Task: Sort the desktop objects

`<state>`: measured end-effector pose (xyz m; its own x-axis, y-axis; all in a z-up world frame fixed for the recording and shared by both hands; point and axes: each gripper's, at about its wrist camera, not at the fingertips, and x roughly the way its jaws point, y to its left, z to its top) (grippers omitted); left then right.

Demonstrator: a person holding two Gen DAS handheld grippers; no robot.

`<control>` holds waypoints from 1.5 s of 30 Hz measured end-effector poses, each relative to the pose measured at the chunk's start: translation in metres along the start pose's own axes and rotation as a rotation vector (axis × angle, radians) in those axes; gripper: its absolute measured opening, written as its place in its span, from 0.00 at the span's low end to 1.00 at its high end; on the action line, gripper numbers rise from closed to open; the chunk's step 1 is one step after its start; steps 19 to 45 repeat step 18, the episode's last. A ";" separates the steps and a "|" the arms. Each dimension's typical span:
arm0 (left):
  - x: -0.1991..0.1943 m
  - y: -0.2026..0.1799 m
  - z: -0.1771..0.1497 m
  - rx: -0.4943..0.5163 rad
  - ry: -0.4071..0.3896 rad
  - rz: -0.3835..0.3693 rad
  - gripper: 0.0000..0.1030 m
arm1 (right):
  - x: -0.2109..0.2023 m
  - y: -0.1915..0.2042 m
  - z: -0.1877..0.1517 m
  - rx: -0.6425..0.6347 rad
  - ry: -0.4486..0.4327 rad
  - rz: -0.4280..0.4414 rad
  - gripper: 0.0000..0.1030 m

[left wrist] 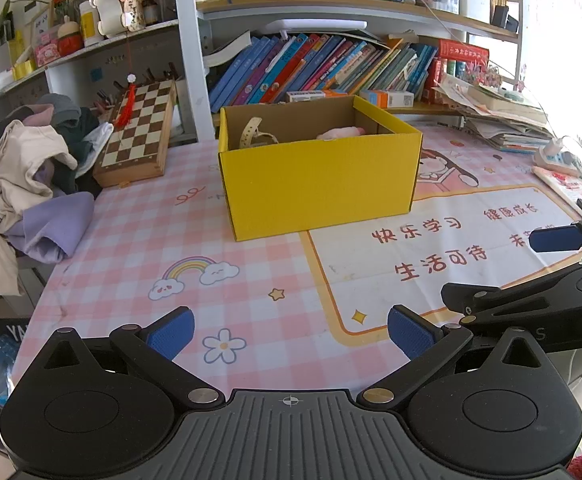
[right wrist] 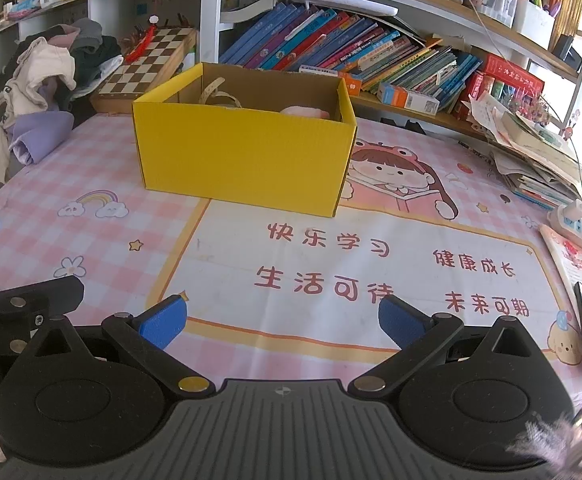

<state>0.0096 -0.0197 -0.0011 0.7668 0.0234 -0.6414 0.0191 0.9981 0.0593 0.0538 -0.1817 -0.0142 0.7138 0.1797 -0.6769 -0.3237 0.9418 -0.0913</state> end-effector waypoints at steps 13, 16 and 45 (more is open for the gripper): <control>-0.004 -0.002 0.000 -0.001 -0.027 0.000 1.00 | 0.002 0.002 0.000 0.004 0.006 0.002 1.00; -0.004 -0.001 0.000 -0.004 -0.032 -0.004 1.00 | 0.003 0.001 0.000 0.006 0.008 0.001 1.00; -0.004 -0.001 0.001 -0.004 -0.035 -0.010 1.00 | 0.003 0.001 0.000 0.007 0.010 0.001 1.00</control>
